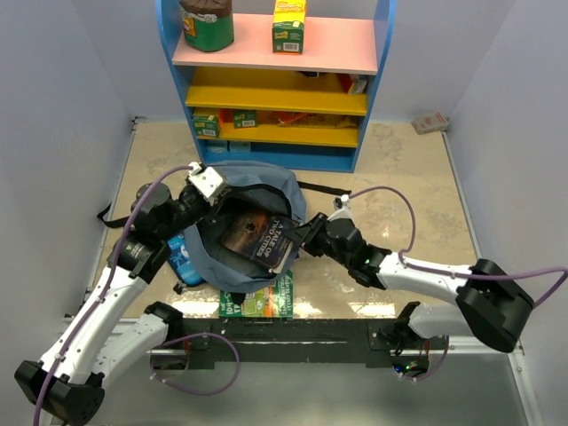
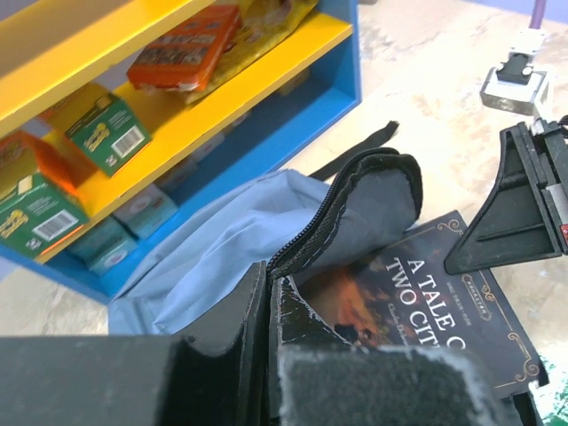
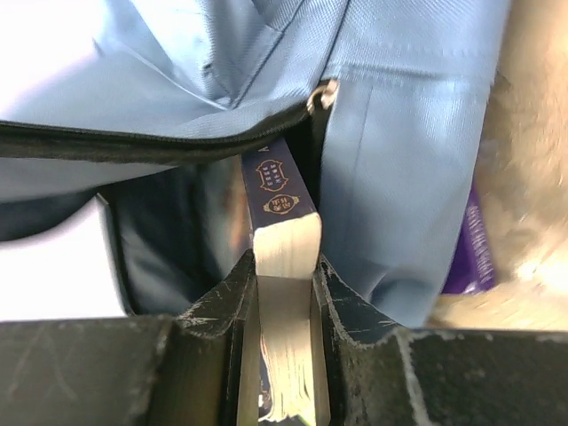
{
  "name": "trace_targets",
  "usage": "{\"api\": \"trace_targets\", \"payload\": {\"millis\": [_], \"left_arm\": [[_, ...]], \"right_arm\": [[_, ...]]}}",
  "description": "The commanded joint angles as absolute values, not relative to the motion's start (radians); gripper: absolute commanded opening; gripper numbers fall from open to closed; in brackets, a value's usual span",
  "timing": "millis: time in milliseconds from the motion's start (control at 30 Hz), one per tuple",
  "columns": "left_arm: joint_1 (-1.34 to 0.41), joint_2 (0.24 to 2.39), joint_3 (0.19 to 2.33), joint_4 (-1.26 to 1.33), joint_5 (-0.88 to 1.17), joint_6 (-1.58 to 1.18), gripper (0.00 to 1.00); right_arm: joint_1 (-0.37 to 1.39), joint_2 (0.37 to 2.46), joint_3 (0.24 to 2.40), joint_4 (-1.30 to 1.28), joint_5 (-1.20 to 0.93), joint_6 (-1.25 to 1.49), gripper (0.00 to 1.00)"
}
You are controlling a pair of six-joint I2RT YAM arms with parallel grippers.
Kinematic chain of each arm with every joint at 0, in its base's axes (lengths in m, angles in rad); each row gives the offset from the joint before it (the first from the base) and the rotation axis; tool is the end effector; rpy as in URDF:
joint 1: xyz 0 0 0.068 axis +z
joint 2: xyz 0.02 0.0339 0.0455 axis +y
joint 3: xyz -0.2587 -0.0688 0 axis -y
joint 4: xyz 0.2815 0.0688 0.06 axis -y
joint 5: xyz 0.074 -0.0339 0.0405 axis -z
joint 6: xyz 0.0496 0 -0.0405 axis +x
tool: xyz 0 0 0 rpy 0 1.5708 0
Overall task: Pack the student bag
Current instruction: Place the book in the student bag.
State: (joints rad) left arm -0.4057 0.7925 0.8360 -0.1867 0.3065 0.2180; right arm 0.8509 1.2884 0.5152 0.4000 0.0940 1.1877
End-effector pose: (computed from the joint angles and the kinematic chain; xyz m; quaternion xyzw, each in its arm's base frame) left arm 0.2119 -0.1073 0.3526 0.3243 0.6803 -0.1755 0.6334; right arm 0.2054 0.2271 0.1633 0.1644 0.8090 0.4592 0.3281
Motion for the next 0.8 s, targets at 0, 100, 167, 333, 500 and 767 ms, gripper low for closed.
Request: {"api": "trace_targets", "payload": {"millis": [0,100,167,333,500,767], "left_arm": [[-0.402,0.776,0.901,-0.028,0.432,0.166,0.05],[-0.402,0.767,0.896,-0.015,0.497,0.124,0.04],[-0.402,0.772,0.899,0.023,0.518,0.109,0.03],[-0.402,0.785,0.920,0.002,0.606,0.101,0.02],[-0.402,0.772,0.894,-0.041,0.572,0.141,0.02],[-0.402,0.770,0.824,0.034,0.241,0.196,0.00]], "right_arm": [[0.954,1.187,0.593,0.379,0.507,1.517,0.00],[0.998,1.271,0.653,0.356,0.596,1.627,0.00],[1.028,1.334,0.690,0.373,0.647,1.649,0.00],[1.032,1.544,0.837,0.494,0.676,1.667,0.00],[1.045,1.635,1.004,0.448,0.666,1.486,0.09],[1.046,1.407,0.987,0.222,0.583,1.006,0.99]]}}
